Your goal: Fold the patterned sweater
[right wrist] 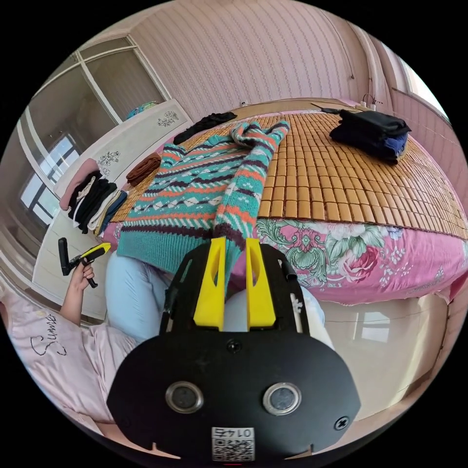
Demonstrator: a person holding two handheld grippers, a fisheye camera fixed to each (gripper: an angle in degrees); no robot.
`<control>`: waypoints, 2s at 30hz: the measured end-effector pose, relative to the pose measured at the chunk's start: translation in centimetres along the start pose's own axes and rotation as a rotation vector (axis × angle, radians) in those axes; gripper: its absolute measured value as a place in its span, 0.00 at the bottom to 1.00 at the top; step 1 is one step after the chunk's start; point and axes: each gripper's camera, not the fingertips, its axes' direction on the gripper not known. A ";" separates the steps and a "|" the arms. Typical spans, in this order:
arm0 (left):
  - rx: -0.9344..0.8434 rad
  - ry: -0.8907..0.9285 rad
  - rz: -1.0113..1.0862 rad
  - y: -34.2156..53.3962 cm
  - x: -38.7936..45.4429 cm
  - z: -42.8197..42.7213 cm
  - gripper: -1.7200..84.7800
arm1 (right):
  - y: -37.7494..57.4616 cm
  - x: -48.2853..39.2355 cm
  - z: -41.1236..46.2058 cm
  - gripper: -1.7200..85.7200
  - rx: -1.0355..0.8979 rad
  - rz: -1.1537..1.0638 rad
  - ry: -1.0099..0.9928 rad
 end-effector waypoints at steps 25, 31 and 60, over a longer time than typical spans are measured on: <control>-0.037 0.097 0.070 -40.8 27.0 32.8 0.16 | -15.1 8.9 12.2 0.18 -0.048 -0.181 -0.044; -0.138 0.043 0.031 -43.3 31.2 40.5 0.13 | -15.2 11.7 12.3 0.15 -0.062 -0.181 -0.070; -0.189 0.285 0.793 -26.6 56.6 31.6 0.08 | -5.3 35.0 4.3 0.13 0.573 0.435 -0.411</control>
